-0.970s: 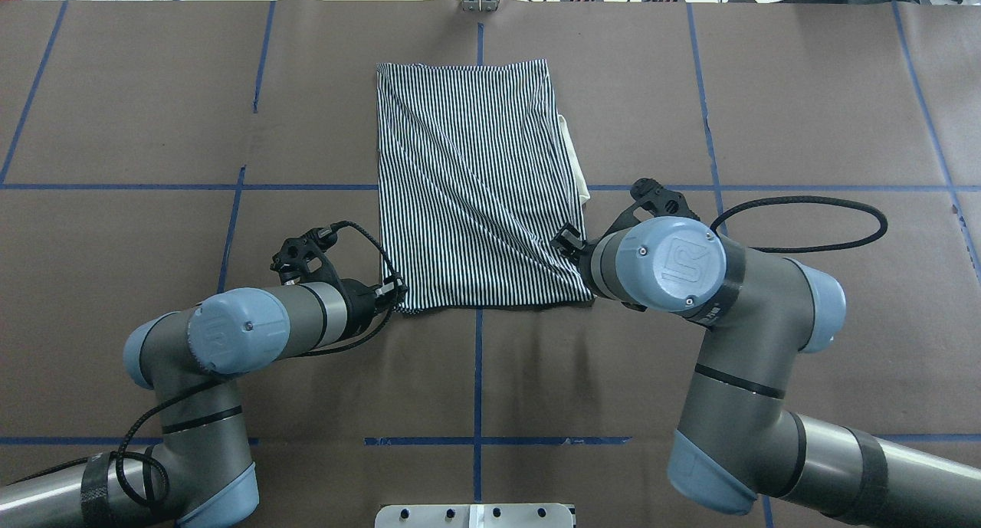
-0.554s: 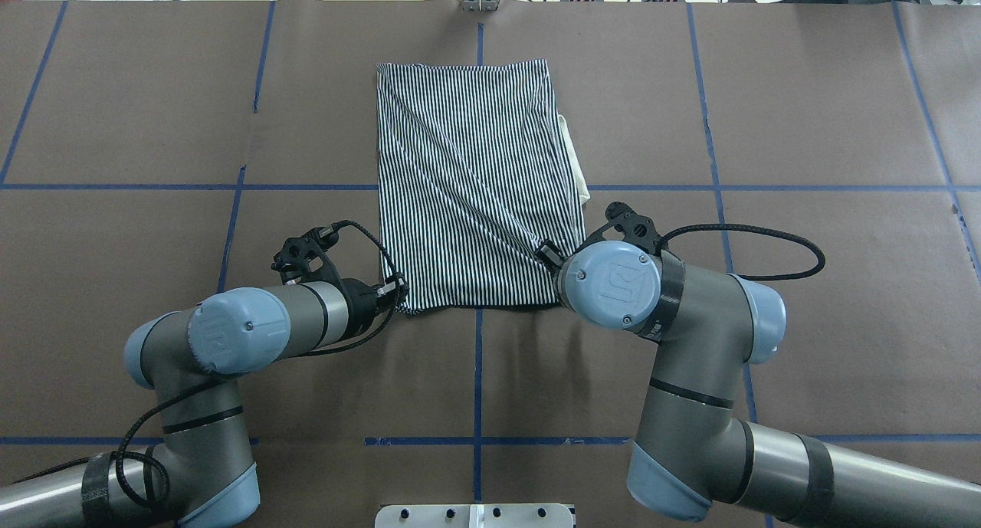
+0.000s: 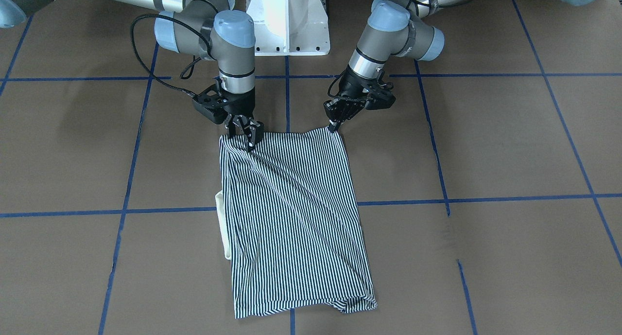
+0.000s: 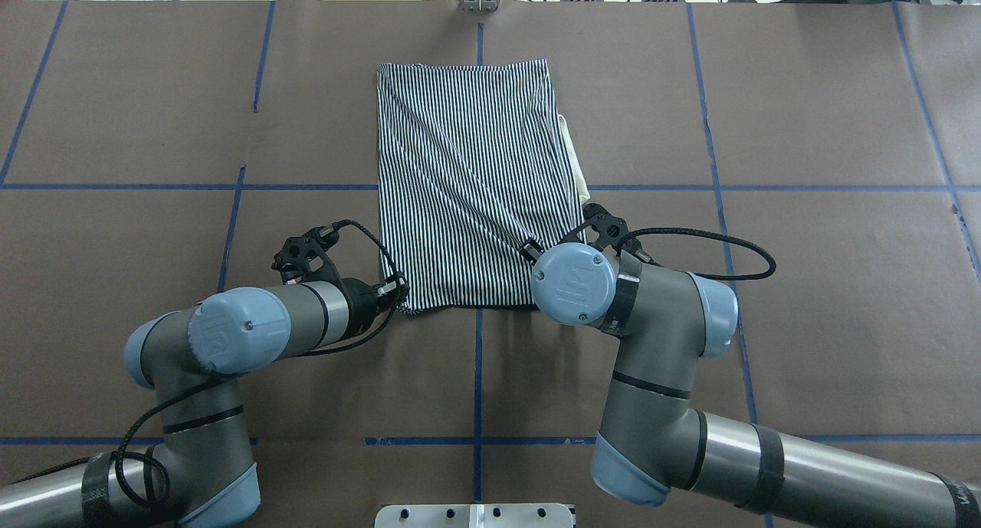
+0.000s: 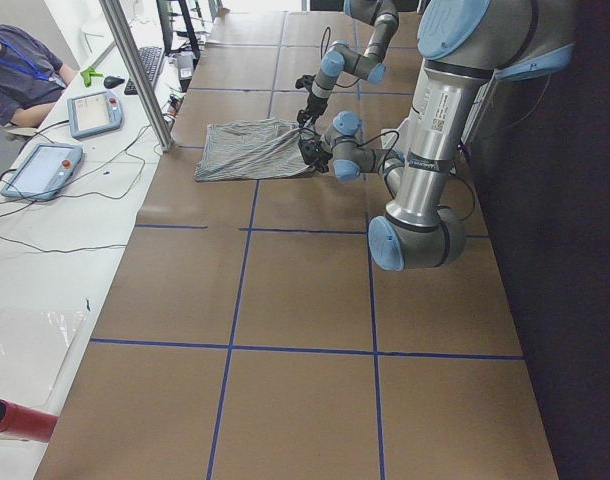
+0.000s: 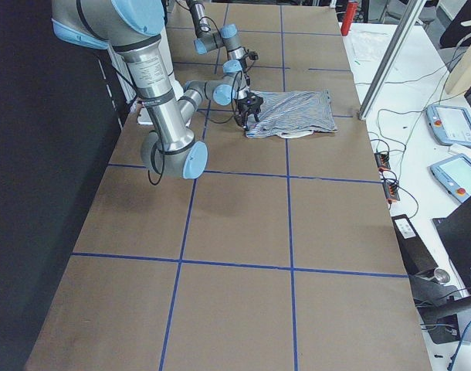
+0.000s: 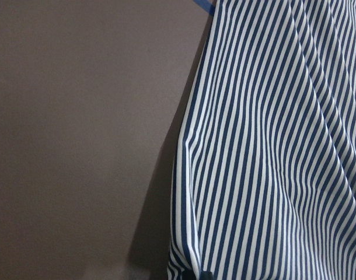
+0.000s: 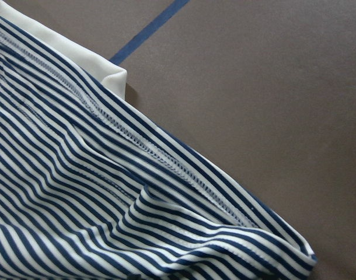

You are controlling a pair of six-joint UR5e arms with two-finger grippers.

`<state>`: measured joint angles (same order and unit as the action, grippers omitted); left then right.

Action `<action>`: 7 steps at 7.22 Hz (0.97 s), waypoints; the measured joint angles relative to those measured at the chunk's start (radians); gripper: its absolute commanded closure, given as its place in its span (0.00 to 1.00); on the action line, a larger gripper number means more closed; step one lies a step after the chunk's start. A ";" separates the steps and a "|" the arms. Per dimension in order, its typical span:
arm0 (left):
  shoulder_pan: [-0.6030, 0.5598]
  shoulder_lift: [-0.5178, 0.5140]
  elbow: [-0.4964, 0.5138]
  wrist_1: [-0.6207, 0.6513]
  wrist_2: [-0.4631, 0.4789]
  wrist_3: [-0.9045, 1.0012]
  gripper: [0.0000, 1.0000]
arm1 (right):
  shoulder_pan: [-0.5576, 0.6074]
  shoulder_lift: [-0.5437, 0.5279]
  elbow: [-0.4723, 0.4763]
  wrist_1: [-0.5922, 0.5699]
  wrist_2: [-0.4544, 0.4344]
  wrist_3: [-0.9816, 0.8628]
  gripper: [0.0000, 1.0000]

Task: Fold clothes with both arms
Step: 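Move the right gripper onto the shirt's near corner beside the collar, then grasp the shirt's near corners with both grippers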

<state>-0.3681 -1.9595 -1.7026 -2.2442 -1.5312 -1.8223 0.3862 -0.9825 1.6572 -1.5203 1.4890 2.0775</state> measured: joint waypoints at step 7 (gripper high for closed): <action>0.000 0.002 0.001 0.000 0.000 0.000 1.00 | -0.013 0.013 -0.022 -0.006 -0.004 -0.011 0.90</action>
<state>-0.3682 -1.9574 -1.7012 -2.2442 -1.5310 -1.8224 0.3734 -0.9693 1.6356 -1.5263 1.4849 2.0667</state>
